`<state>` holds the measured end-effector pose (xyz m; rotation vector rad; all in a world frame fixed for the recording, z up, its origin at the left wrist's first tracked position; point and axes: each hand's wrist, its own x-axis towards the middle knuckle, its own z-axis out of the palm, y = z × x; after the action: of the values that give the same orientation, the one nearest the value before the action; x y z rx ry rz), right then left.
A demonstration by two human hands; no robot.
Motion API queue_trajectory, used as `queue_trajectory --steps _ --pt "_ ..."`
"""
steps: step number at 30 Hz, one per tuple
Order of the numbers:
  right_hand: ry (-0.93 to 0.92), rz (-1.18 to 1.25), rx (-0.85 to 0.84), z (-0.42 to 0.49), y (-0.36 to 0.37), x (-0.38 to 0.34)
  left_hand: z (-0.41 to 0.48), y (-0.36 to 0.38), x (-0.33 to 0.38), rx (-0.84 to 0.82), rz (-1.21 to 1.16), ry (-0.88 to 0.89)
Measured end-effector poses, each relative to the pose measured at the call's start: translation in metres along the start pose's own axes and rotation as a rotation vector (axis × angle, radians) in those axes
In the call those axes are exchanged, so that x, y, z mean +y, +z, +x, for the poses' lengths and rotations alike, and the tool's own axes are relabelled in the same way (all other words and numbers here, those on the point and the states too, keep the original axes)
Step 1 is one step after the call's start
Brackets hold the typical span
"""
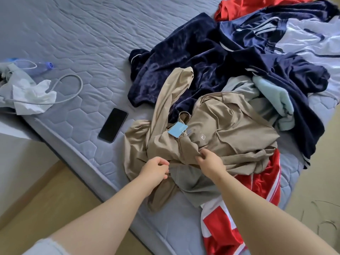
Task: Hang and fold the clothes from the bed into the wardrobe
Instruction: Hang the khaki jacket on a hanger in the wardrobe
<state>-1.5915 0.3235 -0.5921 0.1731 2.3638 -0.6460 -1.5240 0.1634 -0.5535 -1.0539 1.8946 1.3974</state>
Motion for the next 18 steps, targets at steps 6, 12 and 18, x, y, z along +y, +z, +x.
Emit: queue_trajectory --steps 6,12,18 --pt "0.109 0.558 0.028 -0.082 0.019 0.003 -0.040 -0.015 -0.025 -0.012 -0.016 -0.045" --pt "0.012 0.945 -0.176 -0.171 -0.006 -0.026 -0.101 -0.038 -0.045 -0.083 0.093 0.154" --pt "-0.239 0.864 -0.308 -0.236 -0.041 -0.077 -0.168 -0.056 -0.033 -0.150 0.146 0.513"
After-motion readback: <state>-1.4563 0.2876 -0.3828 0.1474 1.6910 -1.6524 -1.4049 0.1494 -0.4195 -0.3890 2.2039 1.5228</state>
